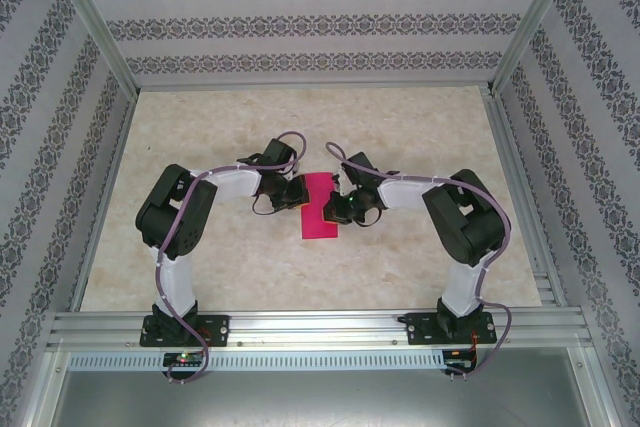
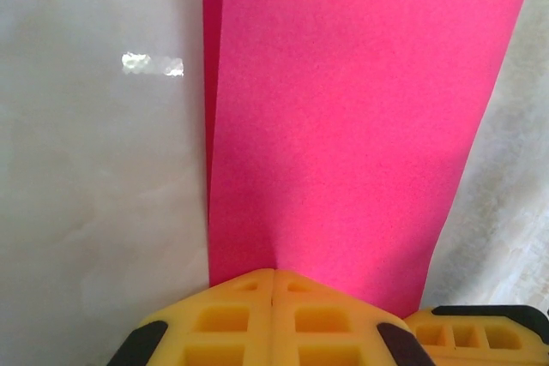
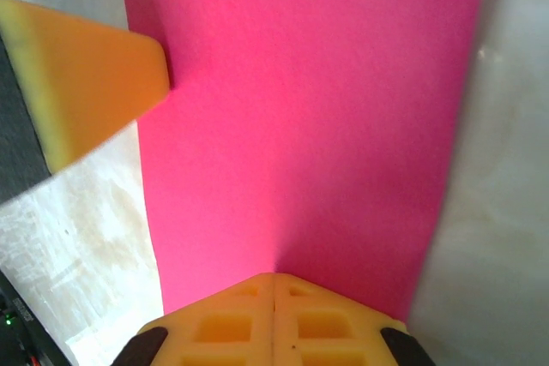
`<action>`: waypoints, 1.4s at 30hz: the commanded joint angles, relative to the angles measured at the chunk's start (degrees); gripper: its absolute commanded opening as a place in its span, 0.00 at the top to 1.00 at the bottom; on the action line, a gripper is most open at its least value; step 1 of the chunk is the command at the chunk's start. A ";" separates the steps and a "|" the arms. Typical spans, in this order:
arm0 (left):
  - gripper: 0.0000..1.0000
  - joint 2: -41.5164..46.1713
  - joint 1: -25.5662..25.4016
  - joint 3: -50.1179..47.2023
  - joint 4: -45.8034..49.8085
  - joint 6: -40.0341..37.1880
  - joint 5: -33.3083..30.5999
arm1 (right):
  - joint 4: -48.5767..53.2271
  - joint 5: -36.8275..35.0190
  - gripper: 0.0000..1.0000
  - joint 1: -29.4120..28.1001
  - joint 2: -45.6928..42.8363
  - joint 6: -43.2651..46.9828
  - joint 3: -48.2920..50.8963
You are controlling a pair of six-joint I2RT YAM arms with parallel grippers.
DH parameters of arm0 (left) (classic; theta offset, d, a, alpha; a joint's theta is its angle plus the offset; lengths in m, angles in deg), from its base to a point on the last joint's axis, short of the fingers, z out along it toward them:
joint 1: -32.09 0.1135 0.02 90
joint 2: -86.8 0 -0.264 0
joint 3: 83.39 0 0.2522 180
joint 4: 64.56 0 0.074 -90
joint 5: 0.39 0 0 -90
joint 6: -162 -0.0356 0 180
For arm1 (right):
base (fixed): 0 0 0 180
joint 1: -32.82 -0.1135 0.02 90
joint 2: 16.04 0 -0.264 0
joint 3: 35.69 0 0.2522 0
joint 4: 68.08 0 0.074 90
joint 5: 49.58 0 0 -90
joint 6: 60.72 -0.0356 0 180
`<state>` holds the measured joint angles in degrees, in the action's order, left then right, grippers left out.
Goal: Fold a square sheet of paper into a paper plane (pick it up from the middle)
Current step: Fold the square sheet of paper in half at the center of the table.
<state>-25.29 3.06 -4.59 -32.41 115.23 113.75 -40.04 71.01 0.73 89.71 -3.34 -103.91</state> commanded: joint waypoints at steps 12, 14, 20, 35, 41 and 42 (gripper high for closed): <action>1.00 -6.58 -0.98 -5.37 12.28 0.06 -10.97 | 5.28 -0.71 0.94 -0.32 -11.79 2.50 1.54; 1.00 -6.56 -0.96 -5.38 12.15 0.15 -10.92 | 4.66 -0.71 0.94 -1.14 -10.47 2.02 -0.08; 1.00 -6.47 -1.06 -5.44 12.14 0.26 -10.81 | 2.59 0.35 0.94 -2.14 -2.89 0.46 -1.83; 1.00 -6.65 -1.16 -6.00 11.72 0.70 -11.28 | 2.11 -1.76 0.95 -1.96 -3.80 -0.21 7.90; 1.00 -6.64 -1.20 -6.18 11.58 0.63 -11.29 | -1.13 -1.73 0.94 -1.66 -5.83 -1.63 15.39; 1.00 -6.65 -1.12 -6.23 11.55 0.47 -11.29 | -1.91 -1.42 0.94 -1.59 -6.07 -1.97 16.34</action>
<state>-25.09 2.69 -5.14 -33.02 115.64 112.79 -48.89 70.55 -1.15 82.94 -4.06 -92.72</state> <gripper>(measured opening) 0.054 0.056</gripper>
